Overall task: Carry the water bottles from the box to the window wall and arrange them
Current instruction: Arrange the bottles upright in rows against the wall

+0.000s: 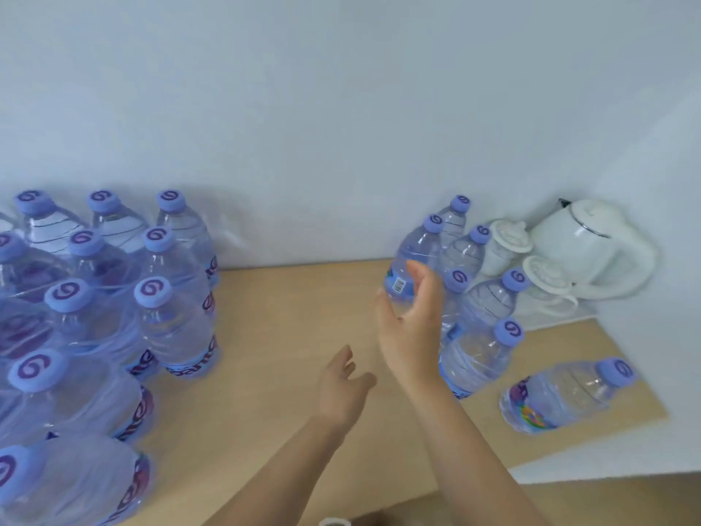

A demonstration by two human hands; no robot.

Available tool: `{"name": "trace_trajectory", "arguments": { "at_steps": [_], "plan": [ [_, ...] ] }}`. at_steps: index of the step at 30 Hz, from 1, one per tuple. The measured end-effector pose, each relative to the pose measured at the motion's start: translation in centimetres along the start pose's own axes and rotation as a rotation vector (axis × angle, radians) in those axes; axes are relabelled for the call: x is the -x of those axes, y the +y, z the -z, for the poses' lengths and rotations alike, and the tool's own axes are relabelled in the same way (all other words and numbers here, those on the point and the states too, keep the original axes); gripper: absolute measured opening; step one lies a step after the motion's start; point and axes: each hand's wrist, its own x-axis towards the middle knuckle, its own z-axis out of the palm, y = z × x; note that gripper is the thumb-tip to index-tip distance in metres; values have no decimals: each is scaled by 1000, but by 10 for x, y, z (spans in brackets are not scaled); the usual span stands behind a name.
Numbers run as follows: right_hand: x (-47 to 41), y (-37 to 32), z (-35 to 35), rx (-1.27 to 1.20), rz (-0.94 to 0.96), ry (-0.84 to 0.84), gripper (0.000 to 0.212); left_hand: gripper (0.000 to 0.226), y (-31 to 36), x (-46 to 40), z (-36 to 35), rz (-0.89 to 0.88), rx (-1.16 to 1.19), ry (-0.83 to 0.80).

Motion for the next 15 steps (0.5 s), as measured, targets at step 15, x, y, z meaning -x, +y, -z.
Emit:
{"name": "trace_trajectory", "arguments": {
  "at_steps": [15],
  "plan": [
    [-38, 44, 33, 194, -204, 28, 43, 70, 21, -23, -38, -58, -163, -141]
  ]
}}
